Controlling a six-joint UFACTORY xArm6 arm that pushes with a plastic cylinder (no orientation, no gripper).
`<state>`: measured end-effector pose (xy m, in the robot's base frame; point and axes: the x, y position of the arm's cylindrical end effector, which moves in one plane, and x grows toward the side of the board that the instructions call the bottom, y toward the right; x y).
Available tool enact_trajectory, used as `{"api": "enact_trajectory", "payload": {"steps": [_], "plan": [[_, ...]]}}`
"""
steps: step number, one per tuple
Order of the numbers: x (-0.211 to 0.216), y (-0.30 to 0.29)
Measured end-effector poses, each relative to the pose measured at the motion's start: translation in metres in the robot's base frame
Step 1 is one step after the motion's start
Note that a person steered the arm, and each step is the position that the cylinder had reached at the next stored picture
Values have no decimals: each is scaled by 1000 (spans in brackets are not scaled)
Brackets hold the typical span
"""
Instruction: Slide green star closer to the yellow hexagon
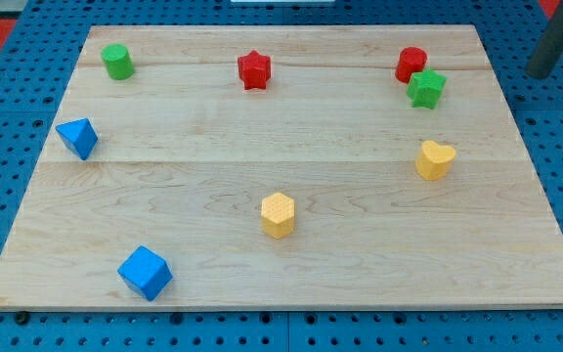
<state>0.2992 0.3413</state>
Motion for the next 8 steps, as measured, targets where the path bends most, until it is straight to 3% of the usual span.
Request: {"api": "enact_trajectory", "payload": {"steps": [3,6,8], "plan": [[2,-120],[40,-243],[41,-240]]}}
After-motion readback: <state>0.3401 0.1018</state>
